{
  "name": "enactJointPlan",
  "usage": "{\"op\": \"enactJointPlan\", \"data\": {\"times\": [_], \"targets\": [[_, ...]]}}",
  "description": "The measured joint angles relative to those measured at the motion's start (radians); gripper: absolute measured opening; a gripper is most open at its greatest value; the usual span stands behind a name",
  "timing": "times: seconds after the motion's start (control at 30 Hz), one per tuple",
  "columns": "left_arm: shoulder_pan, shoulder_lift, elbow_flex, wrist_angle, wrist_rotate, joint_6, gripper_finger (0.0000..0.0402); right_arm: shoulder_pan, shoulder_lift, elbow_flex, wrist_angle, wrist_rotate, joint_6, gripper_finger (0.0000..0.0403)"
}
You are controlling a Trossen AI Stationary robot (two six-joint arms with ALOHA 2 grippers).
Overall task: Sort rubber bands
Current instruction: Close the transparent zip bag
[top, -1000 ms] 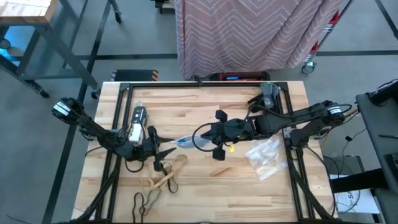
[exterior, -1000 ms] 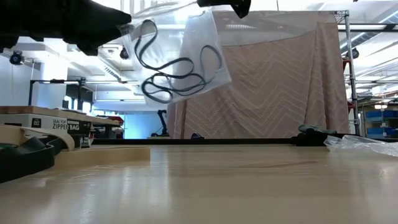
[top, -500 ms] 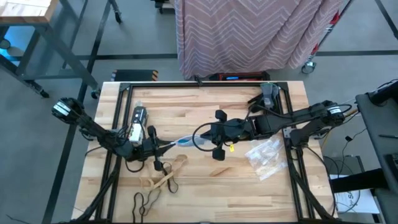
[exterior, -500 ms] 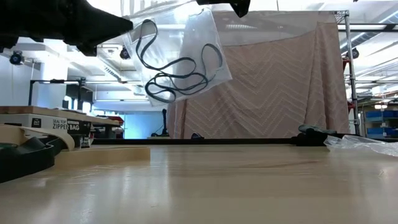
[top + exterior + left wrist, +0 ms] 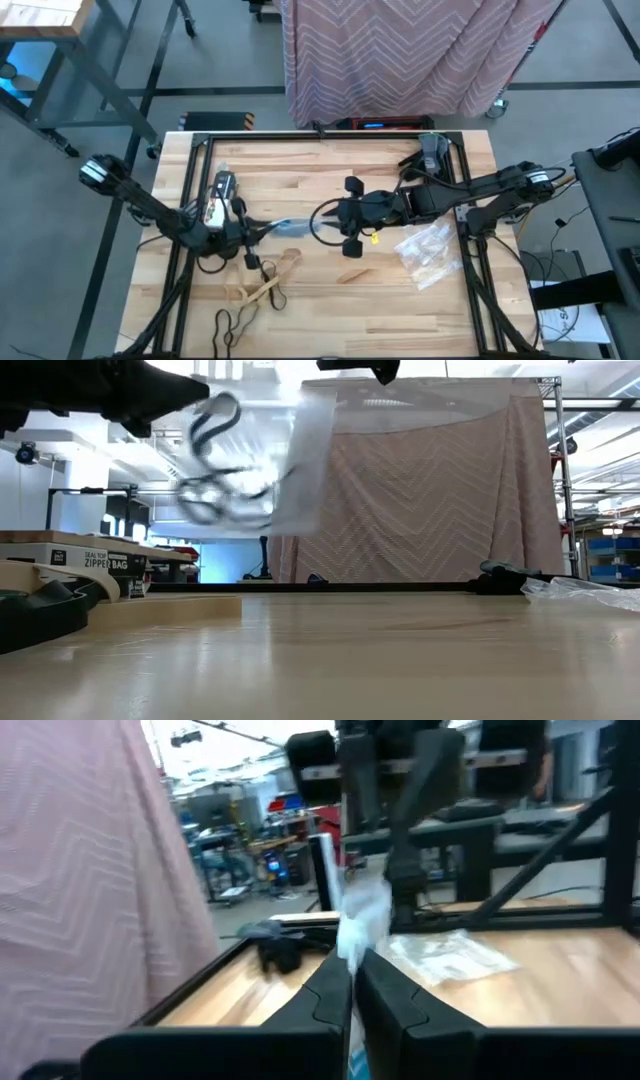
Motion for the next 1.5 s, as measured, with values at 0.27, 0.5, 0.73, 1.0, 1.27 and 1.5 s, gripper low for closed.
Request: {"op": "enactJointPlan", "data": {"times": [0.27,0.5,0.73,1.0,1.27,1.5], "targets": [[0.007,-0.025,0.000,-0.104,0.037,-0.082,0.0001,-0.005,0.108,0.000,0.195,-0.002,-0.079,0.0185],[0.007,-0.022,0.000,-0.155,0.096,-0.159,0.0000,-0.029,0.237,0.007,0.390,-0.013,-0.107,0.0186],[0.007,-0.007,0.000,-0.154,0.152,-0.172,0.0000,-0.041,0.339,0.075,0.419,-0.168,-0.087,0.0137],[0.007,-0.006,0.000,-0.152,0.177,-0.174,0.0000,-0.049,0.367,0.093,0.411,-0.167,-0.060,0.0095],[0.007,-0.006,0.000,-0.130,0.178,-0.174,0.0000,-0.050,0.365,0.093,0.387,-0.167,-0.060,0.0035],[0.007,-0.006,0.000,-0.130,0.178,-0.174,0.0000,-0.050,0.365,0.093,0.380,-0.168,-0.071,0.0004]]}}
